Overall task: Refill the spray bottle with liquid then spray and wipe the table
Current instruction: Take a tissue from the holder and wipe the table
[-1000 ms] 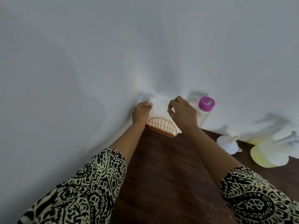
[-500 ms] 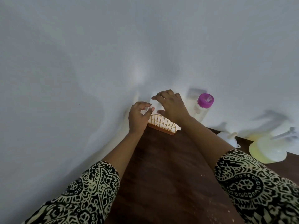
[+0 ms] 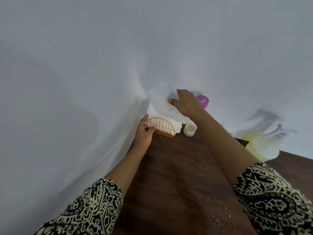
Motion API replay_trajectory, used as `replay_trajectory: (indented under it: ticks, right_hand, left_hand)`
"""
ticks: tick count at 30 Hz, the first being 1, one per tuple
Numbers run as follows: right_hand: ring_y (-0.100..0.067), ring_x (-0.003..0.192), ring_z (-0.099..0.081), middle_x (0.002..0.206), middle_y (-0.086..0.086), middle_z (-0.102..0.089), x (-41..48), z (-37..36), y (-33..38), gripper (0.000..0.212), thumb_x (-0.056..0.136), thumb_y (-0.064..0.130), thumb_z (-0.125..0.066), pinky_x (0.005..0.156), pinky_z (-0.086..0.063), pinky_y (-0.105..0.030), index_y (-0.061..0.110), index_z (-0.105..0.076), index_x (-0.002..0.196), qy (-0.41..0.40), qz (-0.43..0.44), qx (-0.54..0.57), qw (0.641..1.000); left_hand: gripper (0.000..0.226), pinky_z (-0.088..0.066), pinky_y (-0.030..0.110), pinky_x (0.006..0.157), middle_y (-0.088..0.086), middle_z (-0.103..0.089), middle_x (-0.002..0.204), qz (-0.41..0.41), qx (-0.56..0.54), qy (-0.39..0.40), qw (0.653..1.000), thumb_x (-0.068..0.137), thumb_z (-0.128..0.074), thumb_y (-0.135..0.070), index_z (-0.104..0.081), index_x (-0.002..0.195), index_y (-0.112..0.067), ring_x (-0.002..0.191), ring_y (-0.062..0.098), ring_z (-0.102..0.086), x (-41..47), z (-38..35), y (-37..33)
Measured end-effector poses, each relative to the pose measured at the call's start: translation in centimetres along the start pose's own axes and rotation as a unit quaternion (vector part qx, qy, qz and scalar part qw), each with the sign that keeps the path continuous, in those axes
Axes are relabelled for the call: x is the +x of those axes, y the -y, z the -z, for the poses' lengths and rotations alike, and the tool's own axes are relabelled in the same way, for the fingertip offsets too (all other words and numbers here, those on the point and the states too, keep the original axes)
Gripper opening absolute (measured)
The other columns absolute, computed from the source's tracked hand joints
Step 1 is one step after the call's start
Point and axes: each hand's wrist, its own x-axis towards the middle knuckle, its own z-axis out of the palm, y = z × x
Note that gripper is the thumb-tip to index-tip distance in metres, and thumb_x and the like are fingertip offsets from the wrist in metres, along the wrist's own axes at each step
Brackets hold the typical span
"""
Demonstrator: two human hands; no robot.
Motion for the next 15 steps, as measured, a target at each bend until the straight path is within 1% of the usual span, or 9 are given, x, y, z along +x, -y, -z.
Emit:
replay_trajectory:
  ticks: [2, 3, 5, 6, 7, 8, 11, 13, 15]
  right_hand:
    - [-0.024, 0.093, -0.064, 0.09, 0.0, -0.066, -3.1, 0.4, -1.2, 0.009, 0.093, 0.017, -0.057, 0.072, -0.049, -0.028, 0.011, -0.063, 0.097, 0.014, -0.041, 0.132, 0.99]
    - [-0.024, 0.095, -0.065, 0.092, -0.001, -0.068, -5.0, 0.7, -1.8, 0.012, 0.092, 0.014, -0.058, 0.076, -0.052, -0.028, 0.01, -0.064, 0.101, 0.024, -0.071, 0.23, 0.97]
    - [-0.024, 0.097, -0.068, 0.102, -0.006, -0.071, -9.2, 1.0, -3.2, 0.023, 0.09, 0.01, -0.062, 0.084, -0.055, -0.035, 0.004, -0.063, 0.112, 0.036, -0.139, 0.4, 0.905]
    - [-0.024, 0.095, -0.069, 0.103, -0.008, -0.071, -11.1, 1.0, -3.9, 0.025, 0.088, 0.01, -0.064, 0.084, -0.056, -0.036, 0.003, -0.063, 0.113, 0.04, -0.166, 0.444, 0.88]
    - [-0.024, 0.094, -0.07, 0.102, -0.009, -0.072, -13.1, 1.1, -4.7, 0.024, 0.087, 0.01, -0.065, 0.082, -0.057, -0.037, 0.004, -0.064, 0.11, 0.045, -0.188, 0.468, 0.862]
    - [-0.025, 0.094, -0.07, 0.102, -0.01, -0.073, -14.9, 1.1, -5.4, 0.021, 0.086, 0.01, -0.066, 0.082, -0.057, -0.037, 0.006, -0.065, 0.106, 0.051, -0.204, 0.485, 0.849]
    - [-0.026, 0.098, -0.069, 0.106, -0.008, -0.072, -19.9, 1.4, -7.7, 0.019, 0.086, 0.01, -0.067, 0.084, -0.056, -0.039, 0.009, -0.065, 0.105, 0.039, -0.225, 0.501, 0.835]
    - [-0.025, 0.099, -0.068, 0.108, -0.006, -0.071, -22.8, 2.0, -9.3, 0.024, 0.085, 0.013, -0.068, 0.085, -0.055, -0.04, 0.011, -0.064, 0.108, 0.012, -0.239, 0.492, 0.837]
    - [-0.026, 0.1, -0.067, 0.109, -0.007, -0.07, -25.3, 2.6, -10.7, 0.028, 0.084, 0.017, -0.07, 0.088, -0.055, -0.043, 0.011, -0.064, 0.111, 0.005, -0.264, 0.492, 0.83]
  left_hand:
    - [0.046, -0.04, 0.033, 0.103, -0.001, -0.049, 0.142, 0.028, -0.08, 0.019, 0.996, 0.095, -0.057, -0.026, -0.045, 0.14, -0.023, 0.128, 0.015, -0.047, -3.0, -0.3, -0.6]
    - [0.043, -0.04, 0.035, 0.102, -0.003, -0.05, 0.141, 0.046, -0.121, 0.036, 0.991, 0.096, -0.054, -0.031, -0.046, 0.138, -0.026, 0.127, 0.014, -0.047, -4.8, -0.5, -0.8]
    - [0.045, -0.042, 0.039, 0.102, -0.001, -0.054, 0.137, 0.089, -0.205, 0.064, 0.973, 0.093, -0.05, -0.043, -0.047, 0.134, -0.026, 0.127, 0.017, -0.05, -8.6, -1.2, -1.3]
    - [0.054, -0.043, 0.04, 0.102, 0.0, -0.057, 0.135, 0.106, -0.242, 0.075, 0.962, 0.088, -0.051, -0.049, -0.048, 0.135, -0.023, 0.126, 0.019, -0.052, -10.2, -1.6, -1.6]
    - [0.061, -0.045, 0.041, 0.101, 0.003, -0.06, 0.133, 0.118, -0.27, 0.088, 0.952, 0.084, -0.053, -0.051, -0.05, 0.135, -0.019, 0.124, 0.02, -0.055, -12.0, -2.2, -1.9]
    - [0.061, -0.047, 0.042, 0.099, 0.006, -0.063, 0.129, 0.125, -0.291, 0.104, 0.943, 0.082, -0.058, -0.047, -0.052, 0.134, -0.015, 0.12, 0.022, -0.058, -13.5, -2.8, -2.2]
    - [0.041, -0.055, 0.042, 0.091, 0.015, -0.069, 0.117, 0.16, -0.306, 0.136, 0.929, 0.08, -0.067, -0.024, -0.063, 0.117, -0.007, 0.107, 0.028, -0.066, -17.9, -4.7, -2.8]
    - [0.026, -0.058, 0.038, 0.083, 0.013, -0.072, 0.108, 0.181, -0.271, 0.135, 0.936, 0.082, -0.069, -0.018, -0.068, 0.107, -0.009, 0.1, 0.027, -0.069, -20.1, -6.0, -2.9]
    - [0.02, -0.058, 0.039, 0.082, 0.01, -0.074, 0.105, 0.19, -0.228, 0.131, 0.946, 0.085, -0.069, -0.019, -0.071, 0.103, -0.011, 0.1, 0.028, -0.069, -22.0, -7.3, -2.6]
